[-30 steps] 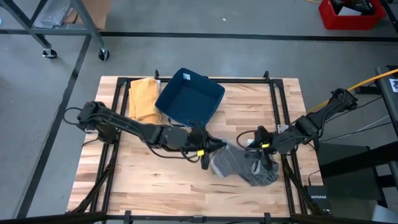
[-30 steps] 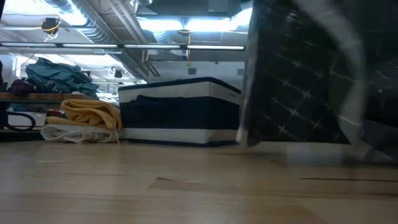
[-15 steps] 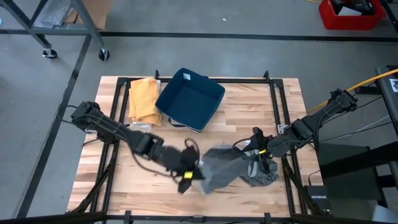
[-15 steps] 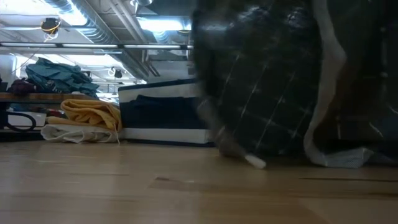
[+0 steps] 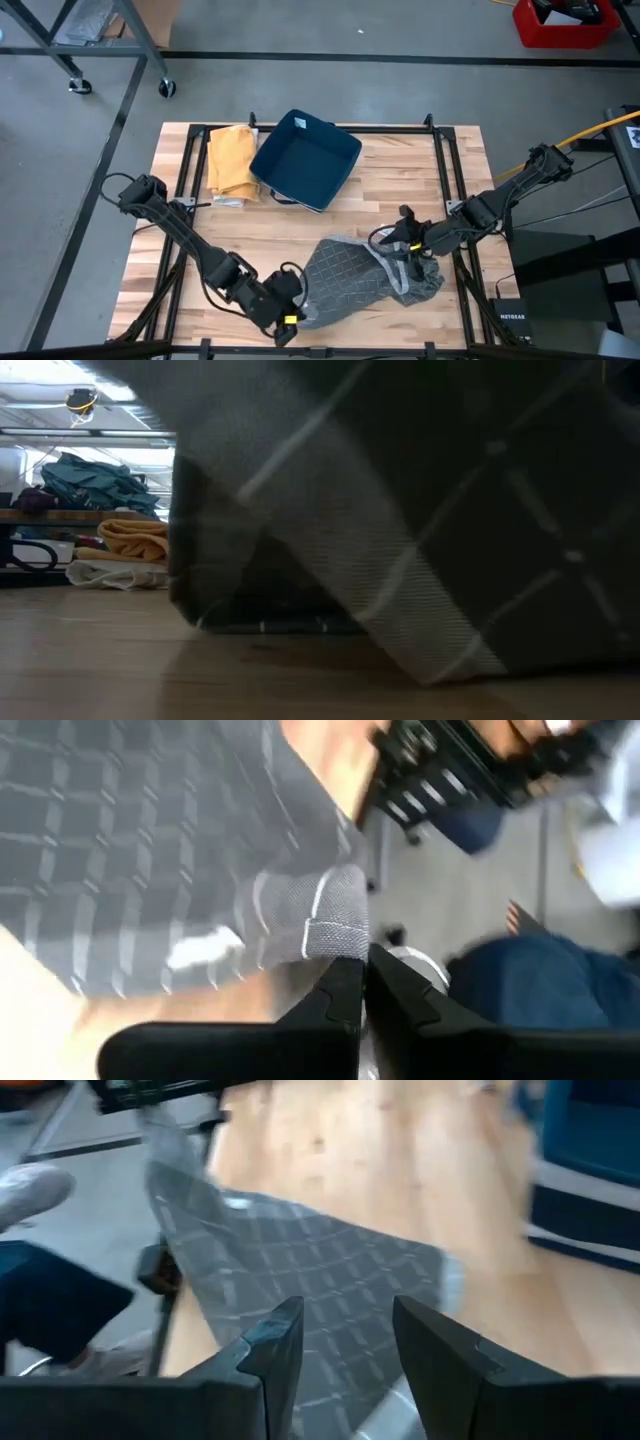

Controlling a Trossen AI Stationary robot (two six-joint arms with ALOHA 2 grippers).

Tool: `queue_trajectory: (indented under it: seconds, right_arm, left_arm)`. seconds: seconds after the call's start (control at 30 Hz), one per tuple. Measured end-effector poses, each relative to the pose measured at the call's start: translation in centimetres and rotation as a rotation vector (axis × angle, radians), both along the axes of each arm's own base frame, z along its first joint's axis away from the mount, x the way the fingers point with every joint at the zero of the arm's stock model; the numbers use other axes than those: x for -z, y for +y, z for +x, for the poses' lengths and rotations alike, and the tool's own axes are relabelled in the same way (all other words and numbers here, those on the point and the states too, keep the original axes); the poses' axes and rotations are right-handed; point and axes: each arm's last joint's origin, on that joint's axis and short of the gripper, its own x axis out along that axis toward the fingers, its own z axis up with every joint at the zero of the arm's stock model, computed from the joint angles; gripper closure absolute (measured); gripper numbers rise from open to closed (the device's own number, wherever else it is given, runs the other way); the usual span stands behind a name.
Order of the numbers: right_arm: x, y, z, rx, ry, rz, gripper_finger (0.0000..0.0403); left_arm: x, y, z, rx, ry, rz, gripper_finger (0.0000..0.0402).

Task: Fold towel
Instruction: Fold the gray patterned towel

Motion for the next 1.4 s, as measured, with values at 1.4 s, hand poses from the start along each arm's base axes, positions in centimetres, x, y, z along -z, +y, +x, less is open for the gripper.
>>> queue_trajectory:
  seconds: [1.4]
  right_arm:
    - [0.3, 6.1, 3.5, 0.181, -0.350, 0.138, 0.0242]
  left_arm:
    - [-4.0, 8.8, 6.9, -0.824, -0.593, 0.050, 0.0401]
